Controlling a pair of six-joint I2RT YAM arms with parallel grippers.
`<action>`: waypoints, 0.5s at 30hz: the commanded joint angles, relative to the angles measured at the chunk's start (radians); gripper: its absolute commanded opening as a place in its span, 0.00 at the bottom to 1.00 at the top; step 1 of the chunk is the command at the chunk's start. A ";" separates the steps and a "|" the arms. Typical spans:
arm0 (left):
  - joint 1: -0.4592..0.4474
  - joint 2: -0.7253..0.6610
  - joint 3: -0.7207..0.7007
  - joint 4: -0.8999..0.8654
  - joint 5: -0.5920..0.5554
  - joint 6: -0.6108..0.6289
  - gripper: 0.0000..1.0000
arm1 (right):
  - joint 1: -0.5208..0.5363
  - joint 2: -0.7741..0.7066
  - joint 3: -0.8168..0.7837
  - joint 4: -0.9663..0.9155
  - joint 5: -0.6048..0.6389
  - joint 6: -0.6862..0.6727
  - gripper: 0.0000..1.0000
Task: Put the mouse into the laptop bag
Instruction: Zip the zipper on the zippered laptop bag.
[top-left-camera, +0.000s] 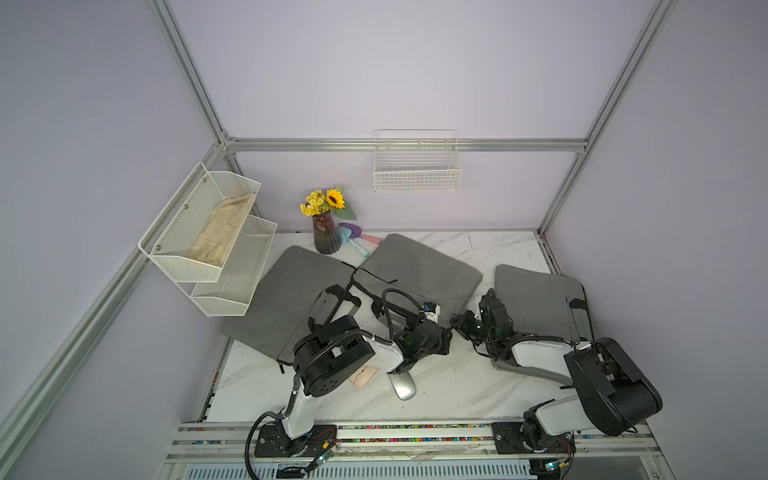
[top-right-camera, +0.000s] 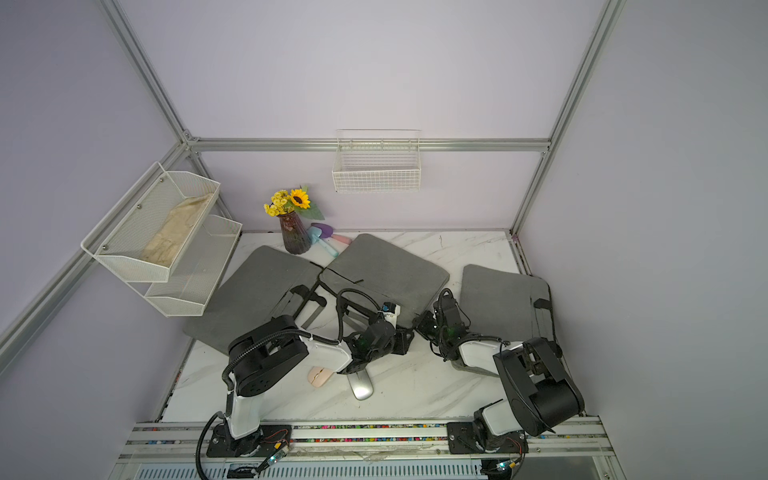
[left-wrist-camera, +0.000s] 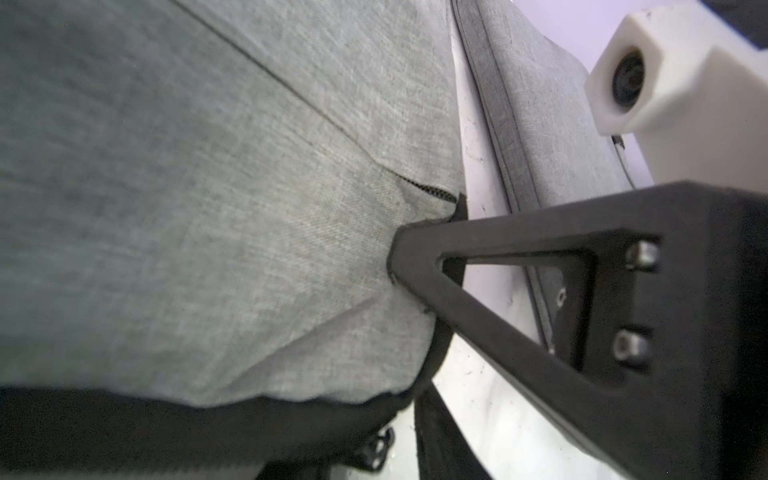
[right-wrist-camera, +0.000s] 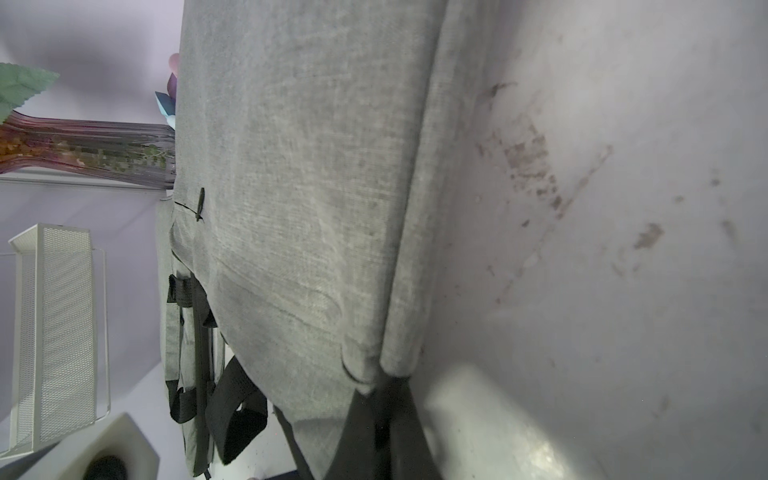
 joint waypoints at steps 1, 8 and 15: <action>-0.002 0.047 0.032 -0.066 -0.018 0.020 0.26 | 0.004 -0.032 0.030 0.044 -0.017 0.006 0.00; -0.008 0.041 0.021 -0.074 -0.029 0.018 0.17 | 0.004 -0.006 0.042 0.052 -0.020 0.005 0.00; -0.010 0.025 0.013 -0.103 -0.045 0.016 0.06 | 0.004 0.005 0.042 0.053 -0.009 0.000 0.00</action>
